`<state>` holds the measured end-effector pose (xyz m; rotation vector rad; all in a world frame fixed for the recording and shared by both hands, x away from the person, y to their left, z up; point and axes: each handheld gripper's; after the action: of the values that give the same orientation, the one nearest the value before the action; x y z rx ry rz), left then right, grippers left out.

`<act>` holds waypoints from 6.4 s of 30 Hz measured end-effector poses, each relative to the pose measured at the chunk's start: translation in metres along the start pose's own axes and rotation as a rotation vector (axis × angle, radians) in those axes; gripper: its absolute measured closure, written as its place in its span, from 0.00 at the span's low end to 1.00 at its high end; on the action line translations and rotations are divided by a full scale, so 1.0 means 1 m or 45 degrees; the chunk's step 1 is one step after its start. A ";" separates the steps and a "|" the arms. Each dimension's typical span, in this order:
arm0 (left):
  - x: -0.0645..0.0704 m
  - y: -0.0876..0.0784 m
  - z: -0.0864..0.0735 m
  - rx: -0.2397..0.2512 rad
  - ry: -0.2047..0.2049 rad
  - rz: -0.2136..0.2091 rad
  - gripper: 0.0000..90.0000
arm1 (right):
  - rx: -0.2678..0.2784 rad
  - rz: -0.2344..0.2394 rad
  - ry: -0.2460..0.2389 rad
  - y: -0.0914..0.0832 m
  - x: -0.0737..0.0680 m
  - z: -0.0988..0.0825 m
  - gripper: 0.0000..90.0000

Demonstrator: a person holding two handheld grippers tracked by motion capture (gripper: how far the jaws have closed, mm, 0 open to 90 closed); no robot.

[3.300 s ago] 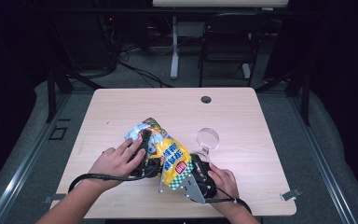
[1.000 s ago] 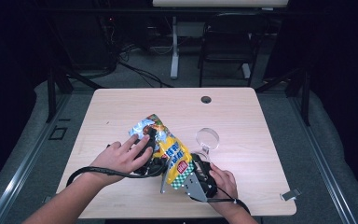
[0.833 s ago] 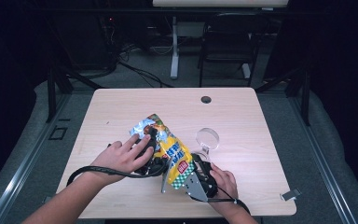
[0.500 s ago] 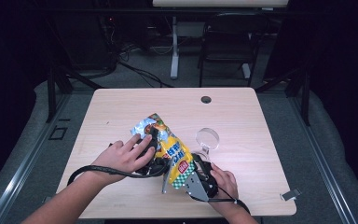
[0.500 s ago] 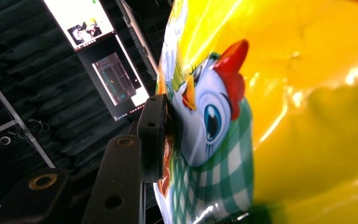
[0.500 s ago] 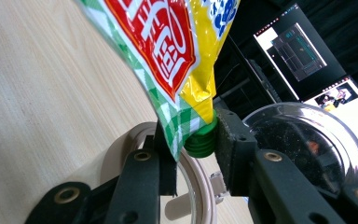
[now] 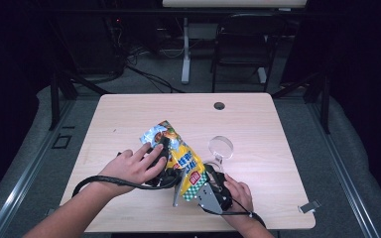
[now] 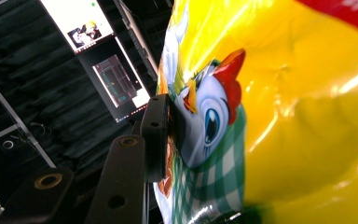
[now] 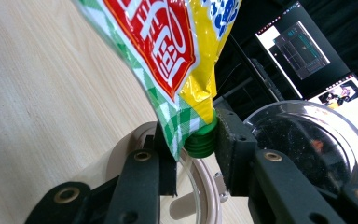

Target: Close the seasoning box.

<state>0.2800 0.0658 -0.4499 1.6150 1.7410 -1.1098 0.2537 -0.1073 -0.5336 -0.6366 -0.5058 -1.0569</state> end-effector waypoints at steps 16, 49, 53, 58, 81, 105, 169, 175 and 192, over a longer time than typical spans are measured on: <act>0.000 0.000 0.002 -0.002 0.002 -0.013 0.73 | -0.004 0.008 0.023 0.000 0.000 -0.001 0.79; -0.003 -0.004 0.004 0.004 0.038 -0.017 0.78 | 0.010 0.008 0.049 0.001 -0.002 -0.002 0.79; -0.003 -0.005 0.005 0.007 0.049 -0.006 0.79 | 0.005 0.009 0.046 0.001 -0.001 -0.002 0.79; -0.003 -0.006 0.005 0.010 0.054 -0.014 0.80 | -0.003 0.013 0.040 0.002 -0.002 -0.002 0.79; -0.006 -0.011 0.005 0.000 0.103 0.002 0.81 | -0.001 0.015 0.046 0.003 -0.001 -0.003 0.79; -0.005 -0.011 0.006 0.014 0.095 -0.006 0.82 | -0.005 0.012 0.042 0.003 -0.001 -0.003 0.79; -0.008 -0.014 0.008 0.021 0.132 0.011 0.86 | 0.003 0.020 0.088 0.005 -0.001 -0.004 0.79; -0.009 -0.014 0.008 0.019 0.141 0.007 0.86 | 0.005 0.023 0.094 0.006 -0.001 -0.004 0.79; -0.009 -0.014 0.008 0.031 0.136 0.003 0.86 | 0.004 0.031 0.107 0.006 -0.001 -0.003 0.79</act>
<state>0.2665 0.0549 -0.4439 1.7186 1.7989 -1.0653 0.2589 -0.1068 -0.5382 -0.5913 -0.4258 -1.0554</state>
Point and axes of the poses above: each handheld gripper's, and its own axes: y roughly forward along the jaws, z roughly out of its top, x roughly to its right, and after that the axes turned 6 degrees about y, right-handed
